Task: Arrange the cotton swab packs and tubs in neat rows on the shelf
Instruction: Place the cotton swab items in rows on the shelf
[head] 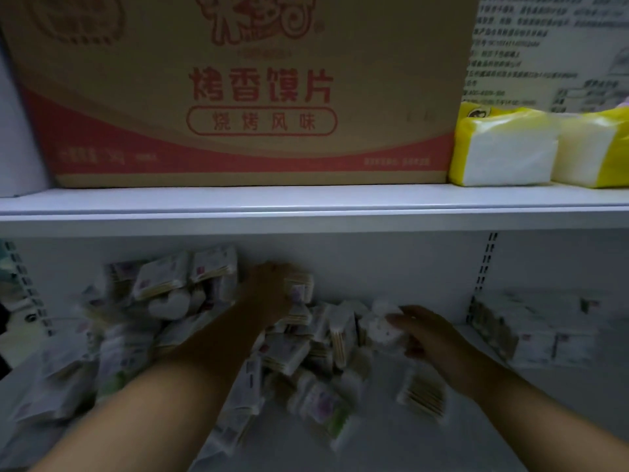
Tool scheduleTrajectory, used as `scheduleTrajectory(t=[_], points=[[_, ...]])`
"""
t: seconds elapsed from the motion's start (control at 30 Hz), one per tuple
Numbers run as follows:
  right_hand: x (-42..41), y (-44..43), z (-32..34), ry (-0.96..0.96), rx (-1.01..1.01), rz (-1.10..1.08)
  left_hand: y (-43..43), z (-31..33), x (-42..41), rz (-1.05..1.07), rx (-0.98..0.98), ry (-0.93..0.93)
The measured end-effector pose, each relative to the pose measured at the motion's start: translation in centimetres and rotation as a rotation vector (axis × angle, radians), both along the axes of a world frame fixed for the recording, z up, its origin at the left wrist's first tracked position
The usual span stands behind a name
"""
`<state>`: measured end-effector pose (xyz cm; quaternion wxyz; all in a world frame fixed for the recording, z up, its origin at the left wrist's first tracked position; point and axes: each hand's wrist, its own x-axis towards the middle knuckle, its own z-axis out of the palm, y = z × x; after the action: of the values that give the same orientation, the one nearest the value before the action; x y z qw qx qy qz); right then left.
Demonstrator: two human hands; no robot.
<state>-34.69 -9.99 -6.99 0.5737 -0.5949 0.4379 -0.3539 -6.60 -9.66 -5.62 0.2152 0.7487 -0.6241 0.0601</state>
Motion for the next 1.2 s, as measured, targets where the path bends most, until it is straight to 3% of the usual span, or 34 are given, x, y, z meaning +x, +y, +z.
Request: scheduleTrajectory(t=[0.1, 0.2, 0.3, 0.37, 0.47, 0.57, 0.67, 0.83, 1.03, 1.2], points=[[0.3, 0.4, 0.4, -0.168, 0.181, 0.001, -0.5, -0.4, 0.2, -0.024, -0.030, -0.010], [0.1, 0.2, 0.7, -0.267, 0.340, 0.060, 0.0, 0.6, 0.0, -0.057, -0.171, 0.129], [-0.8, 0.0, 1.4, -0.413, 0.455, 0.079, 2.2, 2.1, -2.3, -0.029, -0.291, 0.496], [-2.0, 0.1, 1.8, -0.496, 0.492, 0.066, 3.7, 2.6, -5.5, -0.112, -0.252, 0.709], [-5.0, 0.2, 2.2, -0.445, 0.466, 0.080, 4.9, 2.2, -11.7, -0.321, -0.147, 1.078], [-10.1, 0.3, 2.3, -0.339, 0.427, 0.029, 5.0, 0.8, -17.8, -0.355, -0.034, 1.355], [-16.5, -0.2, 2.0, -0.203, 0.351, -0.042, 4.5, -0.3, -24.3, -0.389, 0.058, 1.367], [-28.4, -0.1, 1.3, -0.143, 0.291, -0.169, 3.0, -1.8, -37.3, -0.425, 0.079, 1.496], [-41.5, 0.1, -0.1, -0.242, 0.249, -0.397, 0.9, -4.6, -52.1, -0.498, 0.119, 1.537], [-50.0, -0.9, -0.9, -0.199, 0.166, -0.459, -2.2, -6.2, -61.3, -0.603, 0.142, 1.481]])
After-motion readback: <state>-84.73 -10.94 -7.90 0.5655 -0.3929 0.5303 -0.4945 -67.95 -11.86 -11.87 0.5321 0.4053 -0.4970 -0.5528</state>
